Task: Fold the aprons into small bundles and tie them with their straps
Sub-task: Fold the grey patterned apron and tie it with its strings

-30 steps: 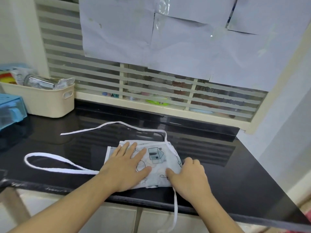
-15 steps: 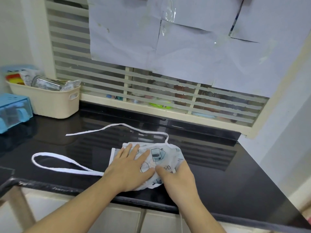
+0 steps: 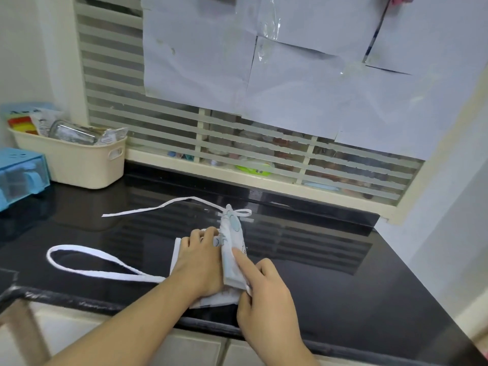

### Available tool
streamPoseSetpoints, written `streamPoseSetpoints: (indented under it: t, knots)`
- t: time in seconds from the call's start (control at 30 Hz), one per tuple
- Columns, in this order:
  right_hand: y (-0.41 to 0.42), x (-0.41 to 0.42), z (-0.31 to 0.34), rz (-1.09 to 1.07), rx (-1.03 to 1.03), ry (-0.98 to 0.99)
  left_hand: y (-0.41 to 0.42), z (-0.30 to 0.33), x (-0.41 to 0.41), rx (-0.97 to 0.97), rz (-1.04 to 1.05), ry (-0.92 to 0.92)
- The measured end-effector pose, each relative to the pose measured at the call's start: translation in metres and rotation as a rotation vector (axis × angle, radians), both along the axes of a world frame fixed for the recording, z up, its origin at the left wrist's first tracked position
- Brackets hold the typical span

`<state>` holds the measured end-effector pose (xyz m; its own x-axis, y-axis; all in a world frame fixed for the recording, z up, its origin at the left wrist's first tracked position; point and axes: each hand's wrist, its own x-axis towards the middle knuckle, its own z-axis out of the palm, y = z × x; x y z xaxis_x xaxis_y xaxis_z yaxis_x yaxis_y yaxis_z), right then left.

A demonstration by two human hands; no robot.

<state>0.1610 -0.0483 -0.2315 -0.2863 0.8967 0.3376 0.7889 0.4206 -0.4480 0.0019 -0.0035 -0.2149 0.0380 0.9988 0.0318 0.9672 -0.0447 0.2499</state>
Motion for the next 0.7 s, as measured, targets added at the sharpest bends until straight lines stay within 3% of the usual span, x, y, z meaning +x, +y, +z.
streamPoseSetpoints:
  t: [0.1, 0.23, 0.3, 0.37, 0.4, 0.43, 0.53, 0.7]
  knots:
    - [-0.003, -0.004, -0.001, -0.020, 0.101, -0.131, 0.004, 0.004, -0.010, -0.075, 0.076, -0.305]
    - [-0.002, -0.009, 0.001, -0.009, 0.166, -0.187, 0.015, 0.007, -0.018, -0.008, 0.121, -0.567]
    - [-0.002, -0.013, 0.003, 0.007, 0.146, -0.244, 0.014, 0.011, -0.025, 0.023, 0.141, -0.915]
    - [-0.002, -0.016, 0.003, 0.032, 0.110, -0.330, 0.014, 0.011, -0.036, -0.063, 0.183, -1.291]
    - [-0.003, -0.018, 0.003, 0.042, 0.099, -0.403, 0.013, 0.009, -0.040, -0.117, 0.199, -1.386]
    - [-0.003, -0.021, 0.003, 0.044, 0.092, -0.459, 0.014, 0.008, -0.042, -0.137, 0.212, -1.373]
    - [0.002, -0.023, 0.001, 0.041, 0.101, -0.522, 0.018, 0.000, -0.041, 0.013, 0.274, -1.073]
    - [-0.005, -0.019, 0.004, 0.126, 0.043, -0.379, 0.023, -0.007, -0.040, 0.145, 0.326, -0.815]
